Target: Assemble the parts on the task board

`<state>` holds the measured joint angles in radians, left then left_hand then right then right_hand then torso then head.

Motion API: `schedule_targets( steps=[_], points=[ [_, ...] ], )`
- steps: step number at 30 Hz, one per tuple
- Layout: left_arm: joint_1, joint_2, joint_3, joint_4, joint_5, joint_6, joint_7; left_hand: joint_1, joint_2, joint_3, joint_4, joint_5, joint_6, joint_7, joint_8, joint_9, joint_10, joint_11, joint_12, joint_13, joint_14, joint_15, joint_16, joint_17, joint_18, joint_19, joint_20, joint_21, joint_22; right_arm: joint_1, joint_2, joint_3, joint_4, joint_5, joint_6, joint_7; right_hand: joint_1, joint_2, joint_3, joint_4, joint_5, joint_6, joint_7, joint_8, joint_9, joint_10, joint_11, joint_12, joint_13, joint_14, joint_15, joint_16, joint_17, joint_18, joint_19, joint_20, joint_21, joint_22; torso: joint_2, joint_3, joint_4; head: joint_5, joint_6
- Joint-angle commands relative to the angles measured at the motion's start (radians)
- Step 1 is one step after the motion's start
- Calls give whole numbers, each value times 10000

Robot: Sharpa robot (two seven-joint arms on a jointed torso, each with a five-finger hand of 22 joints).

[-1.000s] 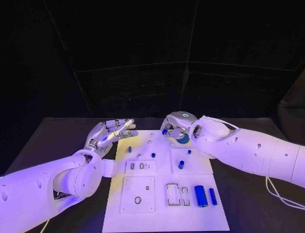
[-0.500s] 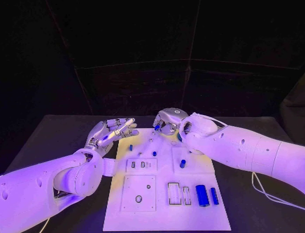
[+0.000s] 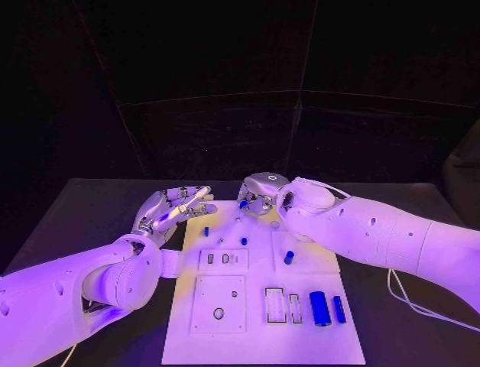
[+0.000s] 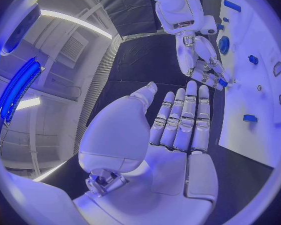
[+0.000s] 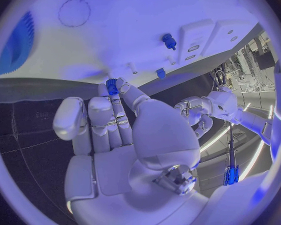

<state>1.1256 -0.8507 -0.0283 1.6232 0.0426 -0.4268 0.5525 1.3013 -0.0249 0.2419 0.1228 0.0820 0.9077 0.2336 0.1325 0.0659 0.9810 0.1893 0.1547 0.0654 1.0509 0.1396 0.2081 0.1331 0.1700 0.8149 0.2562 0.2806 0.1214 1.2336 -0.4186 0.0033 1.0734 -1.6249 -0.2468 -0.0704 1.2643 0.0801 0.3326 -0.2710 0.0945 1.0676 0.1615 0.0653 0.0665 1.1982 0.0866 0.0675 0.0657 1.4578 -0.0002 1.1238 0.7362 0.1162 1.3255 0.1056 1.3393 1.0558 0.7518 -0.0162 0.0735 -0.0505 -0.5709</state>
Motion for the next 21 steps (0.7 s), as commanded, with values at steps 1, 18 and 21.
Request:
schedule_targets(
  steps=[1,18,21],
  points=[
    [25,0,9,20,-71,151,36,-56,79,12,-72,-2,44,116,-46,-10,36,-10,-39,-11,62,21,-54,15,141,55,8,-40,-9,-12,37,-18,-4,-240,350,-170,-48,-135,56,16,-56,-59,17,-12,0,-65,34,-29,-3,-95,11,6,-18,-134,-69,1,39,-12,35,-3,-6,34,6],
    [36,9,10,4,-71,253,-67,-58,85,18,-84,-2,42,111,-52,-10,32,-10,-47,-11,59,23,-65,15,140,53,9,-48,-15,-10,294,-18,-298,-441,160,-632,-370,-541,308,261,-137,-430,110,-45,-24,-528,151,-68,-36,-162,106,-95,-279,-122,-158,92,14,-93,46,-1,-2,43,33],
    [37,8,10,3,-71,275,-89,-65,87,19,-92,-4,36,111,-58,-10,26,-9,-54,-12,55,25,-75,15,140,51,11,-55,-21,-8,319,-18,-323,-444,136,-633,-457,-745,303,359,-179,-750,255,-47,-34,-1118,288,-61,-53,-269,224,-316,-654,-84,-307,178,-109,-340,44,-7,-10,55,40]
  ],
)
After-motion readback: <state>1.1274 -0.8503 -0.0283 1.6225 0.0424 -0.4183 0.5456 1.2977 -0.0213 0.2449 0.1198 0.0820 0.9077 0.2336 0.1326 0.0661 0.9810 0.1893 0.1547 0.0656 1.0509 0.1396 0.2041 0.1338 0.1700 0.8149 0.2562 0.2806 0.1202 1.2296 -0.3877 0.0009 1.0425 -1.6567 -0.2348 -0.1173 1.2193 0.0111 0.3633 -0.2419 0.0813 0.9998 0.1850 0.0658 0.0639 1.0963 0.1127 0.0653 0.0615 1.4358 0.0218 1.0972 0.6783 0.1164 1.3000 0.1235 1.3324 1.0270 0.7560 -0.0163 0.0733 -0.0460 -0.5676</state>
